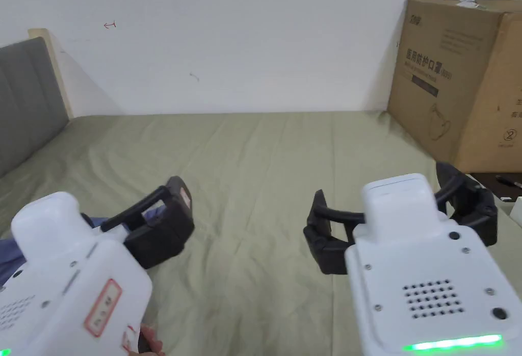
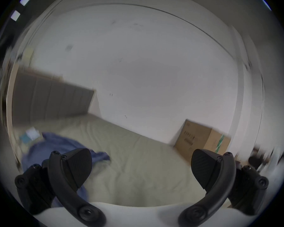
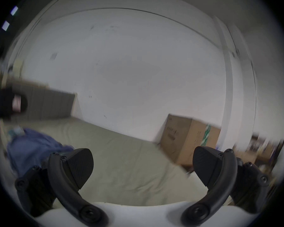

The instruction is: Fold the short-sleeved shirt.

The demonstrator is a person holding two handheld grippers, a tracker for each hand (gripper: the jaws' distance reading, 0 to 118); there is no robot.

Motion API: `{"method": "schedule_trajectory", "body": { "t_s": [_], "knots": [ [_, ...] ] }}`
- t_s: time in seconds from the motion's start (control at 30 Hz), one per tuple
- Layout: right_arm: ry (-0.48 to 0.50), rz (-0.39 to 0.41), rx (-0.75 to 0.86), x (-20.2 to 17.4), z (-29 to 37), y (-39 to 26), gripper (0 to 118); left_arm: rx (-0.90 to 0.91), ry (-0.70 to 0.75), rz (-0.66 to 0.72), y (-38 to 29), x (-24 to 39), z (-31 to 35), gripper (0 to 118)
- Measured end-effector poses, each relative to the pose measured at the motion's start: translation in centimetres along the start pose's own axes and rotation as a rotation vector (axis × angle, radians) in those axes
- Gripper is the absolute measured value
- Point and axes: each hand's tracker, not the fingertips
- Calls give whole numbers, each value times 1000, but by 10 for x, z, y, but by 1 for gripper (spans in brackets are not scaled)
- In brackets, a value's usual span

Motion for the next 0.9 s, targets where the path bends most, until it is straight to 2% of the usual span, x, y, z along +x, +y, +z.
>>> {"method": "schedule_trajectory", "body": {
  "t_s": [0.07,0.13,0.2,0.3,0.47,0.53,0.6,0.67,0.77,0.87,0.9],
  "knots": [
    [-20,216,38,-19,3,-2,118,2,-14,265,-7,-17,2,118],
    [-19,371,67,-35,7,-6,118,-17,5,453,-19,-32,3,118],
    [4,470,88,-47,14,-12,118,-44,44,576,-31,-47,4,118],
    [63,509,108,-61,15,-13,118,-73,109,667,-50,-59,8,118],
    [99,471,93,-63,16,-7,118,-102,150,562,-51,-63,3,118],
    [97,385,80,-56,15,-6,118,-52,136,430,-39,-51,3,118],
    [95,231,55,-45,12,-1,118,-3,141,193,-23,-23,3,118],
    [111,12,14,-29,7,2,118,56,125,-64,-13,1,1,118],
    [129,-305,-63,-4,1,-1,118,106,75,-368,-9,30,-5,118],
    [135,-572,-122,17,-6,-13,118,124,54,-593,-14,50,-8,118],
    [115,-616,-141,21,-7,-17,118,135,56,-648,-17,55,-7,118]
  ]
}}
